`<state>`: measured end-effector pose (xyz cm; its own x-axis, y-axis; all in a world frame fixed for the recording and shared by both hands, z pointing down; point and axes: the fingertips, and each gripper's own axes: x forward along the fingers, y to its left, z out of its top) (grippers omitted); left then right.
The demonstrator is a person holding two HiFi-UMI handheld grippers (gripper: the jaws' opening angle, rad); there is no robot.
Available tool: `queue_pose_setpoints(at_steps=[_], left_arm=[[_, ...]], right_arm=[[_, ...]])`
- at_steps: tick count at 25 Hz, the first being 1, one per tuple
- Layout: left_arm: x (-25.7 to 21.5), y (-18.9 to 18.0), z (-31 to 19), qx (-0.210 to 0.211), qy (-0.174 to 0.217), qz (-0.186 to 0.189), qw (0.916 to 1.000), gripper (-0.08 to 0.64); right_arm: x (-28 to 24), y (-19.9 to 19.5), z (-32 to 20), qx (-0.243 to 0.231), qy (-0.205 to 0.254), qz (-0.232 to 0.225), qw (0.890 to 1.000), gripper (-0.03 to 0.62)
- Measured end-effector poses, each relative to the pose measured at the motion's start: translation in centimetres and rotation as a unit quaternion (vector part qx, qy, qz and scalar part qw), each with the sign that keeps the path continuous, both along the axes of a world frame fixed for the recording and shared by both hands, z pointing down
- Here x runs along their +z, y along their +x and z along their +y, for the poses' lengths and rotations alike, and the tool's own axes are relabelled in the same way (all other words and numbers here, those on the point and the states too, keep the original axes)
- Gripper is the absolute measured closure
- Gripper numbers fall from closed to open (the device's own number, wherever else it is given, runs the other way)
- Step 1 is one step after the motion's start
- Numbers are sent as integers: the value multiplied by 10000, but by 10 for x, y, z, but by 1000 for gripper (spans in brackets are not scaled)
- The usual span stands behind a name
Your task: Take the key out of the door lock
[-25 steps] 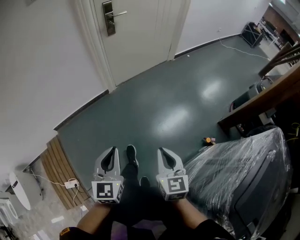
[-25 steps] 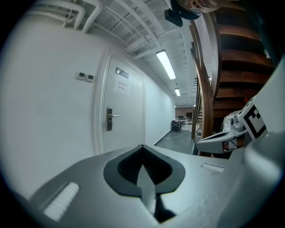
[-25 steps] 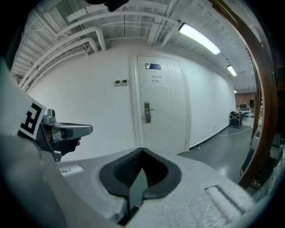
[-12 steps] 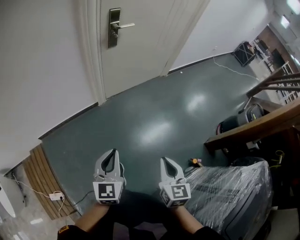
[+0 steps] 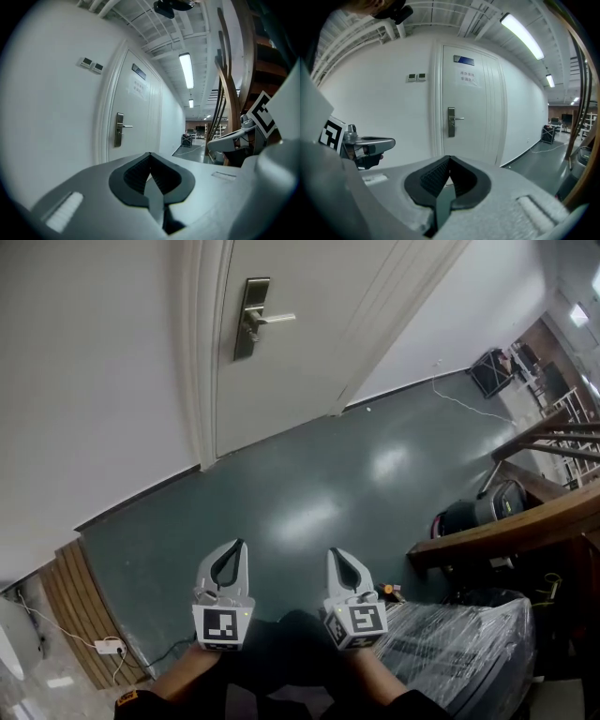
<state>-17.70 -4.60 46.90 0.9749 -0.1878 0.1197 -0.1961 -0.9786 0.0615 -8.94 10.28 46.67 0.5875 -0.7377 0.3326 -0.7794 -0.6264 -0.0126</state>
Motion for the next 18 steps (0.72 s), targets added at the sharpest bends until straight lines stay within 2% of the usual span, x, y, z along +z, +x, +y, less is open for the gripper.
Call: queue_pose_setpoints(at_steps=[5,10,18], left_arm=[[6,11,-25,-282,79,-95,9995,543],[11,28,-52,-753,24,-82,9971,543],[4,100,-84,-1468,160,-112,9890,543]], right_arm=[[-1,28,-32,-269,101,137,9995,600],[0,68,-68,-633,246,120,9976,600],[-2,159,-110,-1297,419,69,9906,600]])
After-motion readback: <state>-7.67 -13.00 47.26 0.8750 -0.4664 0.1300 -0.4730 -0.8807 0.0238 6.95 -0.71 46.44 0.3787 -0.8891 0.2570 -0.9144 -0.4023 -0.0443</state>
